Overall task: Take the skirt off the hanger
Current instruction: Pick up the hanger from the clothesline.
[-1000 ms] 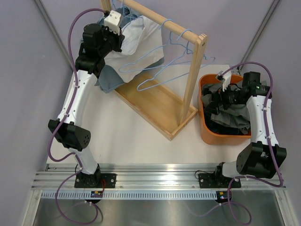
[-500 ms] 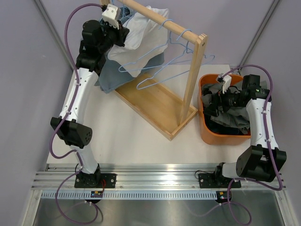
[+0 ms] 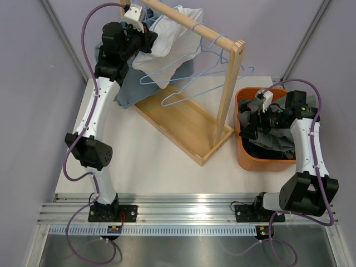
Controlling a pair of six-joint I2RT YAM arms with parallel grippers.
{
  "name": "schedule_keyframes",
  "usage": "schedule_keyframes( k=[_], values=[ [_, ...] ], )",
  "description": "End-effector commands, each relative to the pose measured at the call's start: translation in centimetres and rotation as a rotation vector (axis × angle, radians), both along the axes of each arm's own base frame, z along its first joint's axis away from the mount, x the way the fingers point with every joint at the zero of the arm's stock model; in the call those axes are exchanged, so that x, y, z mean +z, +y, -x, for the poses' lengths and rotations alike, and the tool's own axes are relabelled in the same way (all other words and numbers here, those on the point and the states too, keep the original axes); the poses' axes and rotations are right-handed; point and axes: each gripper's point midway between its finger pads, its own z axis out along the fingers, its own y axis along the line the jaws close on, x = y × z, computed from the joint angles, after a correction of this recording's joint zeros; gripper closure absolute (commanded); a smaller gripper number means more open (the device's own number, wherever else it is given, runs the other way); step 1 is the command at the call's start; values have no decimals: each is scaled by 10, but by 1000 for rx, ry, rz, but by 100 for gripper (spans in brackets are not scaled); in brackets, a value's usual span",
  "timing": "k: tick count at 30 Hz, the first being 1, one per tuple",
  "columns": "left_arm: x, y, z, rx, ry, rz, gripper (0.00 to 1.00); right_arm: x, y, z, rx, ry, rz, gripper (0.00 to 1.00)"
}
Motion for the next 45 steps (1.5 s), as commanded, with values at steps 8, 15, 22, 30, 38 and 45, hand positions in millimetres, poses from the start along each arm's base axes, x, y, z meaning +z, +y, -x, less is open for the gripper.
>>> schedule_keyframes(
  k=[8, 15, 22, 30, 38, 45],
  values=[
    [57, -36, 14, -103, -182, 67, 100, 9, 6, 4, 5, -26, -48, 0],
    [31, -41, 1, -111, -122, 34, 100, 8, 7, 6, 3, -28, -52, 0],
    [10, -33, 0, -85, -72, -13, 100, 11, 10, 10, 21, -41, -53, 1],
    [-6, 10, 26, -15, -18, -20, 100, 21, 20, 30, 113, -107, -75, 1],
    [-46, 30, 69, 8, 77, -82, 100, 35, 40, 56, 310, -171, -108, 1],
    [-72, 39, 127, -30, 152, -126, 100, 37, 65, 81, 510, -357, -47, 0]
  ],
)
